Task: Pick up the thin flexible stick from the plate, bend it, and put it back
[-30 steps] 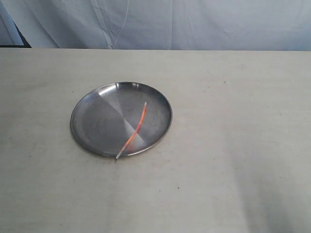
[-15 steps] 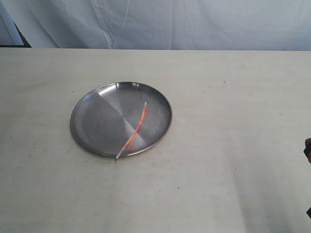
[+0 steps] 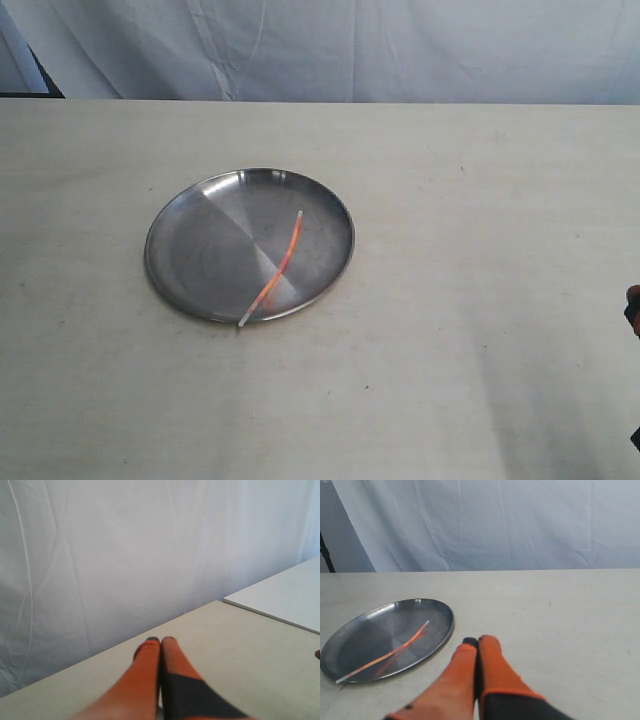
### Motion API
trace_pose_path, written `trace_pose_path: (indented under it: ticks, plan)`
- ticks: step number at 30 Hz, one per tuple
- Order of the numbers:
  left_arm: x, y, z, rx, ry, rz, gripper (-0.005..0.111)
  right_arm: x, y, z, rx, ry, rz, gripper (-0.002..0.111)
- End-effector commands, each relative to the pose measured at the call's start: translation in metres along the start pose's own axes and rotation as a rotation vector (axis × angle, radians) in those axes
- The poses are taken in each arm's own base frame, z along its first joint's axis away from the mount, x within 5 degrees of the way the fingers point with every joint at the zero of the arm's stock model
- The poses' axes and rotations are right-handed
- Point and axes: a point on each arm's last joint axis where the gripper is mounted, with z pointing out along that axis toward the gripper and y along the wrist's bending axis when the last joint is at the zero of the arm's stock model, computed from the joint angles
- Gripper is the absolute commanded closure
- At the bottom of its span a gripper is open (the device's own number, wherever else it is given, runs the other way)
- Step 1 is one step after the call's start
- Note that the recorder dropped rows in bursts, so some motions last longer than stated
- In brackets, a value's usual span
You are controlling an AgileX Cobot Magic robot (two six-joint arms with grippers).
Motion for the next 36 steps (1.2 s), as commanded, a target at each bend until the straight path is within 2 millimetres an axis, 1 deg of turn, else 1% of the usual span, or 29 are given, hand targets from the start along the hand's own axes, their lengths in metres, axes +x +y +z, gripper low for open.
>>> trace_pose_path:
  ticks: [1, 19, 23, 24, 26, 27, 28, 29, 31, 33, 36]
  plan:
    - [0.001, 0.0, -0.001, 0.002, -0.001, -0.002, 0.107, 0.001, 0.0, 0.0, 0.002, -0.004, 0.006, 0.108]
    - [0.001, -0.001, -0.001, 0.009, 0.001, -0.019, 0.107, 0.001, 0.0, 0.0, 0.002, -0.004, 0.006, 0.108]
    - [0.004, 0.002, -0.001, -0.02, 0.004, 0.031, 0.107, 0.001, 0.0, 0.0, 0.002, -0.004, 0.006, 0.108]
    - [0.014, 0.005, 0.001, -0.063, 0.022, 0.062, 0.107, 0.001, 0.0, 0.0, 0.002, -0.004, 0.006, 0.108]
    - [0.037, 0.011, 0.006, -0.157, 0.067, 0.048, 0.107, 0.001, 0.0, 0.0, 0.002, -0.004, 0.006, 0.108]
    - [0.053, 0.015, 0.01, -0.222, 0.073, 0.029, 0.107, 0.001, 0.0, 0.0, 0.002, -0.004, 0.006, 0.108]
    - [0.06, 0.018, 0.012, -0.255, 0.051, 0.02, 0.107, 0.001, 0.0, 0.0, 0.002, -0.004, 0.006, 0.108]
    - [0.073, 0.024, 0.014, -0.317, 0.017, 0.002, 0.107, 0.001, 0.0, 0.0, 0.002, -0.004, 0.006, 0.108]
    - [0.089, 0.031, 0.014, -0.4, -0.077, -0.002, 0.107, 0.001, 0.0, 0.0, 0.002, -0.004, 0.006, 0.108]
    - [0.098, 0.035, 0.011, -0.455, -0.142, -0.016, 0.107, 0.001, 0.0, 0.0, 0.002, -0.004, 0.006, 0.108]
    - [0.117, 0.038, 0.001, -0.536, -0.177, -0.074, 0.107, 0.001, 0.0, 0.0, 0.002, -0.004, 0.006, 0.108]
